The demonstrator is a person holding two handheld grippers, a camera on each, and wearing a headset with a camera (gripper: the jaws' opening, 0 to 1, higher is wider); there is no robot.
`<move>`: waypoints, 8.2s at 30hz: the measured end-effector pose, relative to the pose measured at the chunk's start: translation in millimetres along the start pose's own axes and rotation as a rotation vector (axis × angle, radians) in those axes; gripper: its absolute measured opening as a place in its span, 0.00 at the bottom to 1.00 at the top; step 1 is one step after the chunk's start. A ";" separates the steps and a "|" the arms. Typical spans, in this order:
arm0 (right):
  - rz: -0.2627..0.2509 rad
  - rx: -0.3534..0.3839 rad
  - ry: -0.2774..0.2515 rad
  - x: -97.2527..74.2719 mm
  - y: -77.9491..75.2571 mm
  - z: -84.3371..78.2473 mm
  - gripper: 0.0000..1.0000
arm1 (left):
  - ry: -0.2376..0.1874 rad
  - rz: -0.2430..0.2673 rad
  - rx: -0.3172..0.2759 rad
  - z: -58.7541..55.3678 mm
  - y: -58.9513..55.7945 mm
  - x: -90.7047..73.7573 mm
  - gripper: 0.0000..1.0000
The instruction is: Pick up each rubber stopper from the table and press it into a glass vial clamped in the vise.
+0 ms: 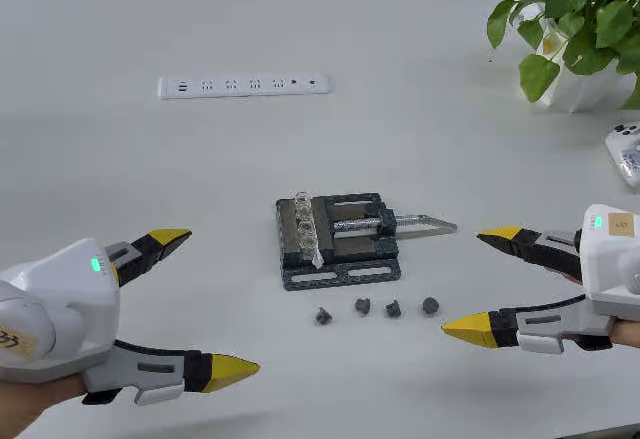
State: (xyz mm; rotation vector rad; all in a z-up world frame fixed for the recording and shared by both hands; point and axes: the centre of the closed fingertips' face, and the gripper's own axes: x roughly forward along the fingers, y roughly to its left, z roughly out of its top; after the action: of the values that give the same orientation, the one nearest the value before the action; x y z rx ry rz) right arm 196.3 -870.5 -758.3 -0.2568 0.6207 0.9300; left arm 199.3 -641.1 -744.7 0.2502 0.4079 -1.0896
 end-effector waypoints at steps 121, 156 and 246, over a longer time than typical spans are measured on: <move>0.265 -0.512 0.619 53.3 1.6 -62.9 0.08 | -0.023 -0.002 -0.041 -8.1 2.2 10.1 0.96; 0.279 -0.515 0.461 69.7 10.4 50.1 0.07 | -0.037 -0.005 -0.029 -6.7 2.8 12.0 0.97; 0.342 -0.613 0.543 179.7 -22.6 103.2 0.07 | -0.074 0.018 -0.073 -12.3 15.4 20.0 0.95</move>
State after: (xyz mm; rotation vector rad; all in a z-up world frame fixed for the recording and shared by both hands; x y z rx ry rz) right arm 333.6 -716.0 -785.1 -0.9987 0.8801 1.3871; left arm 218.6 -645.5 -764.5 0.1479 0.3777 -1.0612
